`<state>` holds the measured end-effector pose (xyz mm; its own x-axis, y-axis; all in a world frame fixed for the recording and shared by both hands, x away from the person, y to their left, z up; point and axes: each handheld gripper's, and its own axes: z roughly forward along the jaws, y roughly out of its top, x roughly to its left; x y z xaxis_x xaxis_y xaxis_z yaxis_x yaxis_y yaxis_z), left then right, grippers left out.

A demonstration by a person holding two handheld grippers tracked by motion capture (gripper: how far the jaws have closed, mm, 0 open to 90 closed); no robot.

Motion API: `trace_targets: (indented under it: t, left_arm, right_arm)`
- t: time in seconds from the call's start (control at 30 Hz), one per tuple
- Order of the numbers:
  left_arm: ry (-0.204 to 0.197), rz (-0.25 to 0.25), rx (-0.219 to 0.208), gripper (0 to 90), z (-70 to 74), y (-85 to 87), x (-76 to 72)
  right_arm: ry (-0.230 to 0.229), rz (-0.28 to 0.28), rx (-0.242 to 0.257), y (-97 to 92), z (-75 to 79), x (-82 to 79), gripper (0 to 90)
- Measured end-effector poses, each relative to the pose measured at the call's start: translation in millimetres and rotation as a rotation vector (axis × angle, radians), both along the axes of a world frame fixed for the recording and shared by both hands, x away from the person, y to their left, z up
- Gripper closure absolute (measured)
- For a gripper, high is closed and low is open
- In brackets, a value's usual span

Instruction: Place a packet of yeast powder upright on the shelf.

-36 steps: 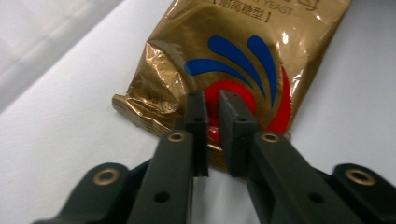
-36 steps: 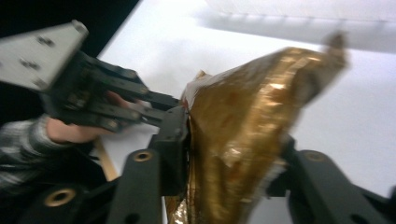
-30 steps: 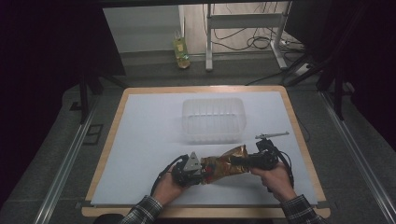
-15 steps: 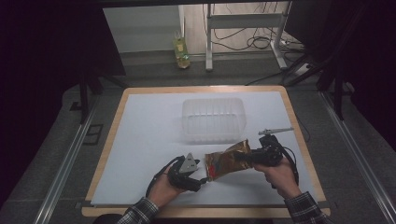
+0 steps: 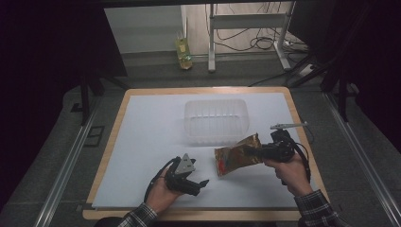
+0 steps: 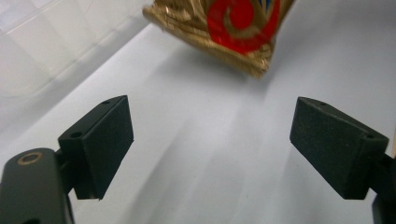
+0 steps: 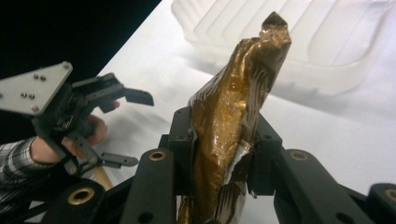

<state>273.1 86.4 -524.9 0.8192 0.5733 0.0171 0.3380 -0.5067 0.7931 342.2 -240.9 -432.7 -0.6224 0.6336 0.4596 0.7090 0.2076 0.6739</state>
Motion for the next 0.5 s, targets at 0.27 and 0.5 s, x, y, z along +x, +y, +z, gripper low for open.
trace_targets:
  t: [0.27, 0.5]
  left_arm:
    - [-0.010, -0.005, 0.002, 7.6, 0.1, -1.8, -5.1]
    - [-0.006, -0.001, 0.005, 6.7, -1.1, -1.6, -4.3]
  right_arm:
    - [-0.021, -0.040, 0.000, -8.9, 12.7, 7.5, 68.2]
    - [-0.025, -0.072, -0.005, -15.1, 23.8, 15.1, 69.3]
